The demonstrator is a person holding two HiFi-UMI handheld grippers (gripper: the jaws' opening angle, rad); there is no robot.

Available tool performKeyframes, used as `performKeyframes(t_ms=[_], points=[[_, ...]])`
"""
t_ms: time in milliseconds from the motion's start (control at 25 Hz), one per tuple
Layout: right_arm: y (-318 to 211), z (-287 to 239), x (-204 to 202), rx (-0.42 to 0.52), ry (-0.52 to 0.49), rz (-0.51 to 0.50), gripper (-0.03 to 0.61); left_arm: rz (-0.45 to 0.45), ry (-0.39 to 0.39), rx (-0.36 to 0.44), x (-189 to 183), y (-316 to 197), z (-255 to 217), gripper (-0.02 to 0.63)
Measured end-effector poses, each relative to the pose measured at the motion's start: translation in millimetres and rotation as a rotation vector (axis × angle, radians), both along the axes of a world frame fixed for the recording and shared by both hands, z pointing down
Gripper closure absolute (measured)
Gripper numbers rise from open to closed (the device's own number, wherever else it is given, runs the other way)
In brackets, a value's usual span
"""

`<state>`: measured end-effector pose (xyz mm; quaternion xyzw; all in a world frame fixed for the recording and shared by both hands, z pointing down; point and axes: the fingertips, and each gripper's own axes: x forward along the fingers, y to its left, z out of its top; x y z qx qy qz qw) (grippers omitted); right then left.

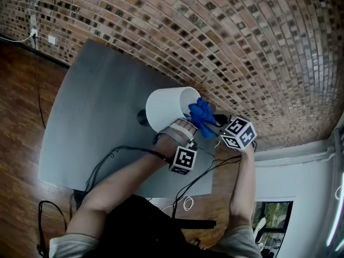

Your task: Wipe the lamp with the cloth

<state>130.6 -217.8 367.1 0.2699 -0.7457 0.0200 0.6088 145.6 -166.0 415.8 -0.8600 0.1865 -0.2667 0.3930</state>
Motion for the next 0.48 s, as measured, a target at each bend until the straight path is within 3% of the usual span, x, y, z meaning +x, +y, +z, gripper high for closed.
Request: performKeyframes(t_ms=[80, 200, 320, 480], points=[[-9, -2, 5, 0.022, 0.001, -0.001, 0.490, 0.010, -0.007, 0.007, 2, 3, 1, 0.333], [-64, -8, 5, 0.254, 0.075, -0.025, 0.490, 0.025, -0.014, 0.009, 5, 10, 2, 0.333], [-104, -9, -29, 0.429, 0.119, -0.154, 0.491, 0.013, -0.015, 0.026, 7, 10, 3, 0.333], [-117, -18, -24, 0.549, 0.328, -0.122, 0.489, 0.002, 0.000, 0.015, 2, -1, 4, 0.311]])
